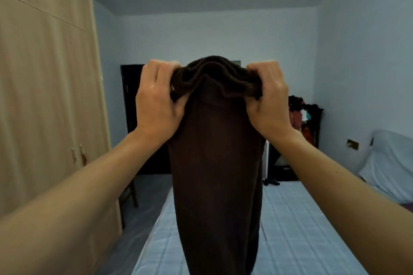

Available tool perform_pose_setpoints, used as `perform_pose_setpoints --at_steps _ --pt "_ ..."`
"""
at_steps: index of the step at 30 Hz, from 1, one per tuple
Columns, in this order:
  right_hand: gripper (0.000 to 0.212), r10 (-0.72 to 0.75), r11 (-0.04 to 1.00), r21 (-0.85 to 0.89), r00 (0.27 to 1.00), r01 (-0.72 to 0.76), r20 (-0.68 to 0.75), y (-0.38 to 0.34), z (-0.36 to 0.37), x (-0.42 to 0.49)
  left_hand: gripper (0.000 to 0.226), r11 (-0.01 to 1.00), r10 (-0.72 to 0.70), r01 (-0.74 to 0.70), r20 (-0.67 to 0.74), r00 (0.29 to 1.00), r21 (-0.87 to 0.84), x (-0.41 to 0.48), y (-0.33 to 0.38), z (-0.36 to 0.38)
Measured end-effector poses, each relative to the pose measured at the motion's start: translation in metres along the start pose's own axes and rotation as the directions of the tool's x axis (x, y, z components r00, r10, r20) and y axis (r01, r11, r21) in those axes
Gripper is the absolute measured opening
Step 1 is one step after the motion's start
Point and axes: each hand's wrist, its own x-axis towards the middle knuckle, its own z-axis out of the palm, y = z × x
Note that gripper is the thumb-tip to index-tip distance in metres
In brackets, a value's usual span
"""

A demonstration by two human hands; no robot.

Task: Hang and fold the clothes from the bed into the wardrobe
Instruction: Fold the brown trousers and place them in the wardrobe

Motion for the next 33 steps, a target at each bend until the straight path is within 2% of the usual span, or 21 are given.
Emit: perform_pose_setpoints --at_steps 10,13,18,25,33 --pt "0.02 -0.073 0.997 -0.005 0.993 0.073 -0.088 -0.135 -0.074 0.039 0.032 0.99 0.065 -0.079 -0.113 0.991 -0.121 0.04 0.049 -0.135" --pt "0.019 -0.112 0.994 -0.008 0.987 0.112 -0.114 -0.16 -0.083 0.055 0.029 0.988 0.119 -0.13 -0.138 0.983 -0.077 0.054 0.055 -0.165" --pt "0.021 -0.091 0.996 -0.015 0.995 0.09 -0.035 -0.176 -0.078 0.047 0.027 0.99 0.134 -0.138 -0.094 0.986 -0.032 0.047 0.049 -0.182" --pt "0.026 0.04 0.999 0.028 0.991 -0.044 0.126 -0.137 -0.032 0.003 0.036 1.0 0.022 -0.022 0.034 0.999 -0.017 -0.002 0.002 -0.135" --pt "0.029 0.315 0.946 -0.035 0.895 -0.321 0.315 0.008 0.074 -0.123 0.044 0.99 -0.141 0.14 0.297 0.944 0.023 -0.128 -0.08 0.017"
